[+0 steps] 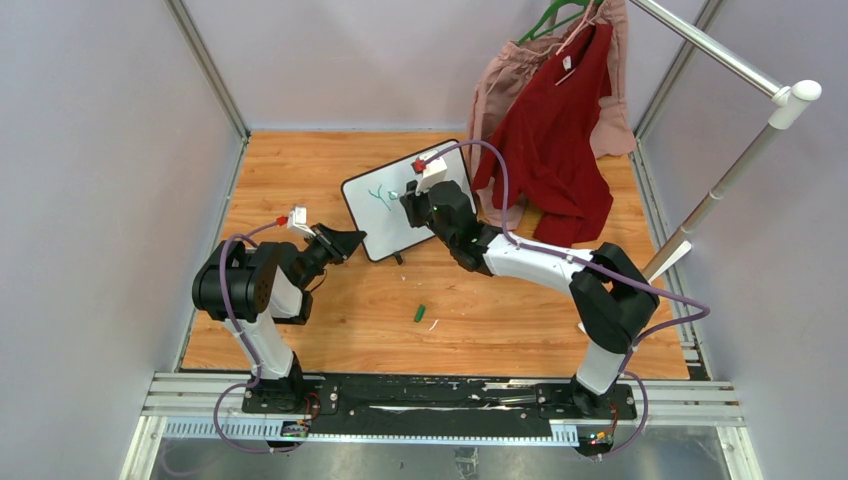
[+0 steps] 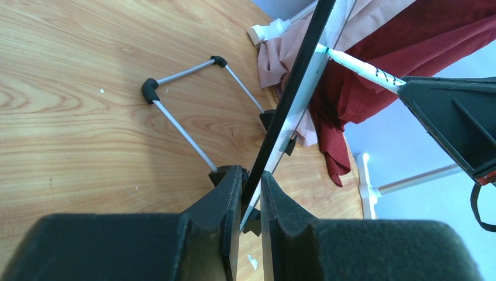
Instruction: Write a sentence on the whiteboard
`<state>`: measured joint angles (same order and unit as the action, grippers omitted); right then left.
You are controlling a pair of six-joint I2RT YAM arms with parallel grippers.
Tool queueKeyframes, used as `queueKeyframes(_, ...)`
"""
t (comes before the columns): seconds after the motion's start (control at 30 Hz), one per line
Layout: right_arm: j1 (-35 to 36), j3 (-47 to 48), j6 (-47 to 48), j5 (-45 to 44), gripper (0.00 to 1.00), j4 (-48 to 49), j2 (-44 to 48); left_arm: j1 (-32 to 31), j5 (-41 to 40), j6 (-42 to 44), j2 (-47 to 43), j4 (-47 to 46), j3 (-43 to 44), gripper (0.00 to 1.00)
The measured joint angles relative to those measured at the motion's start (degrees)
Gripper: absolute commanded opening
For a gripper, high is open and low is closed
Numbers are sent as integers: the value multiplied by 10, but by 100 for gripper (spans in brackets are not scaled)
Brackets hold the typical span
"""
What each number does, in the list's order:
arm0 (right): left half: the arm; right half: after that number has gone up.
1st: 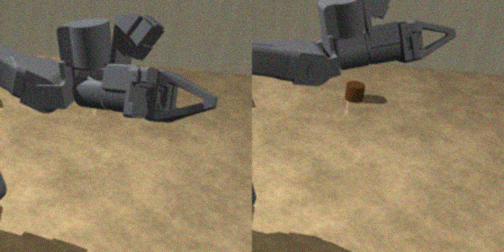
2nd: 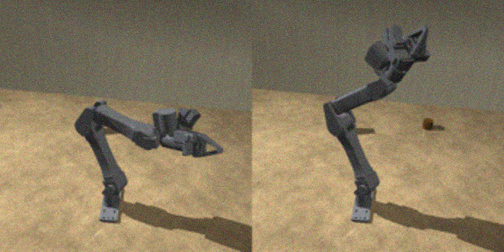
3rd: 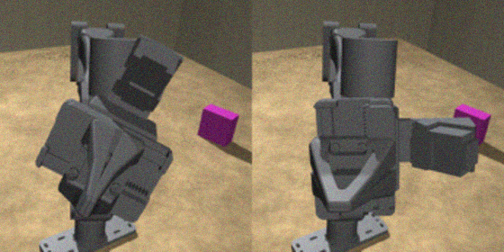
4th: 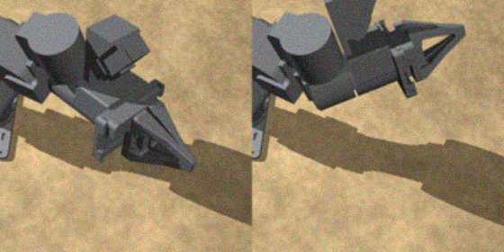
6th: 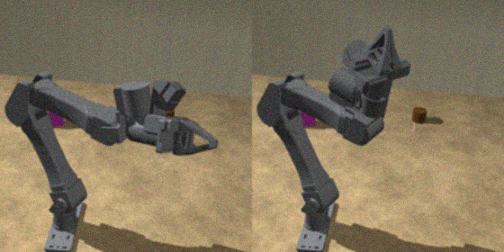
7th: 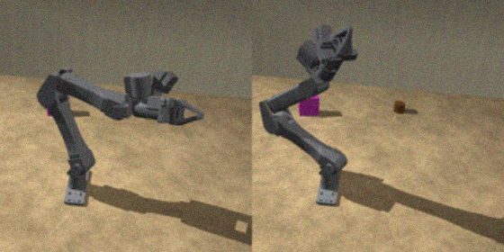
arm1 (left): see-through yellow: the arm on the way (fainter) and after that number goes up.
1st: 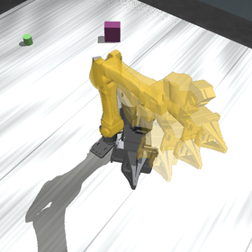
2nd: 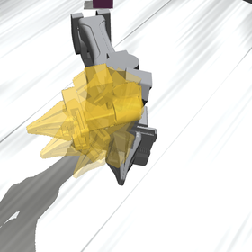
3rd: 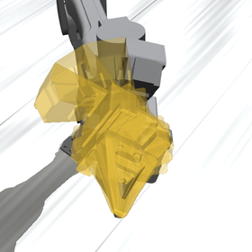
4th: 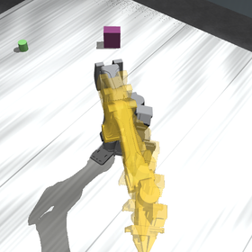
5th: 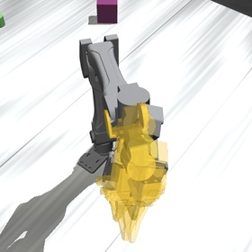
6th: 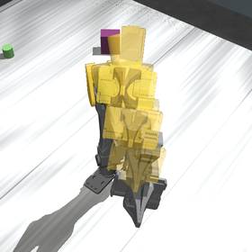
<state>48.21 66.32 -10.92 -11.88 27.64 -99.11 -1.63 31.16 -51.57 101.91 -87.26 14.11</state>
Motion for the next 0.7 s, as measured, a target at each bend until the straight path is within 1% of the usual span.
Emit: queueKeyframes(0.7, -10, -22, 0, -27, 0, -7, 0, 0, 0, 0, 0, 0, 0, 0)
